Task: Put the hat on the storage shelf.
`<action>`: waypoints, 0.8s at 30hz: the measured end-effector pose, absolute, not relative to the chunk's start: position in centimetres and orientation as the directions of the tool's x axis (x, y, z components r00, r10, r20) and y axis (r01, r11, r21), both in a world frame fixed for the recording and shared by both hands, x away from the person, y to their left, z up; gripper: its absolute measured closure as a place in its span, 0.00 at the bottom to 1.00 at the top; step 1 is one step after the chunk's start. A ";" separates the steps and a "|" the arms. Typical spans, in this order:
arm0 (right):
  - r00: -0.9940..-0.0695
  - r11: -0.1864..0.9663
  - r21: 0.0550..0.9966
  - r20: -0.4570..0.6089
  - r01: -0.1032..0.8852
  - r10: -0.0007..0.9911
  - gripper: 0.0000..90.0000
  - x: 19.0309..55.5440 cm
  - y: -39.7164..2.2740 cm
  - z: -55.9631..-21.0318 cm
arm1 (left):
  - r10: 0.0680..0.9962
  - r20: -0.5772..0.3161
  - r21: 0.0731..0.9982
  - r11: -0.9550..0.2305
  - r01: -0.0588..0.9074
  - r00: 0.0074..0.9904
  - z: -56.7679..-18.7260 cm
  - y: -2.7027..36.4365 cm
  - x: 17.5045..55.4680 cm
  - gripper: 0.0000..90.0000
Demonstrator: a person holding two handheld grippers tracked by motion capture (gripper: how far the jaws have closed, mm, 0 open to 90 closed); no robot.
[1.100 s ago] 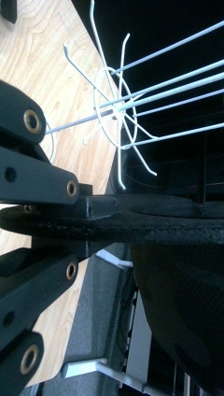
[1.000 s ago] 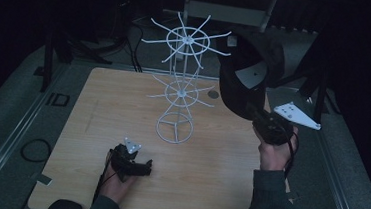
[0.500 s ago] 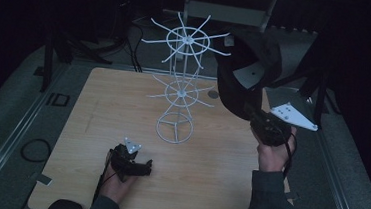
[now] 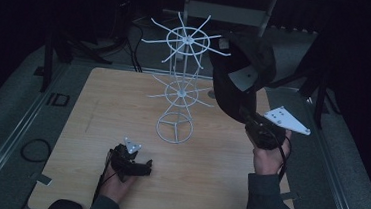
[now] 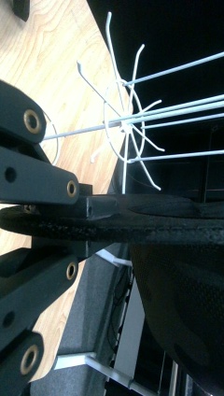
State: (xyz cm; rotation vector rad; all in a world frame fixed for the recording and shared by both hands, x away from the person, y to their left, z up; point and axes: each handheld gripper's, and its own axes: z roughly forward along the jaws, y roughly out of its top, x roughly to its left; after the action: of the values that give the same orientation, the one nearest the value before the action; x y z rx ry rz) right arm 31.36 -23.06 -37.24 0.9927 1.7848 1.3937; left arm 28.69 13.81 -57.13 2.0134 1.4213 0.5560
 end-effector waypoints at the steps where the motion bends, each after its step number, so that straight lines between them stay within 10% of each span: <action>1: -0.498 0.145 0.975 -0.042 0.169 0.866 0.96 31.3 -23.0 -37.3 | 0.941 -0.005 0.684 -0.243 0.688 0.338 -57.1 13.8 28.7 0.00; 17: -0.555 0.245 0.951 -0.101 0.190 0.826 0.92 31.6 -21.4 -38.9 | 0.941 -0.005 0.685 -0.243 0.687 0.338 -57.1 13.8 28.7 0.00; 24: -0.575 0.231 0.946 -0.061 0.228 0.816 0.59 31.9 -21.5 -38.9 | 0.941 -0.005 0.685 -0.243 0.687 0.338 -57.1 13.8 28.7 0.00</action>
State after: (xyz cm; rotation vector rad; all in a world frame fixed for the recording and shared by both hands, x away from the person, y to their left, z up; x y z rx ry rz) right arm 31.86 -21.49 -38.88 0.9546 1.9447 1.3502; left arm 28.69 13.82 -57.13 2.0140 1.4202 0.5567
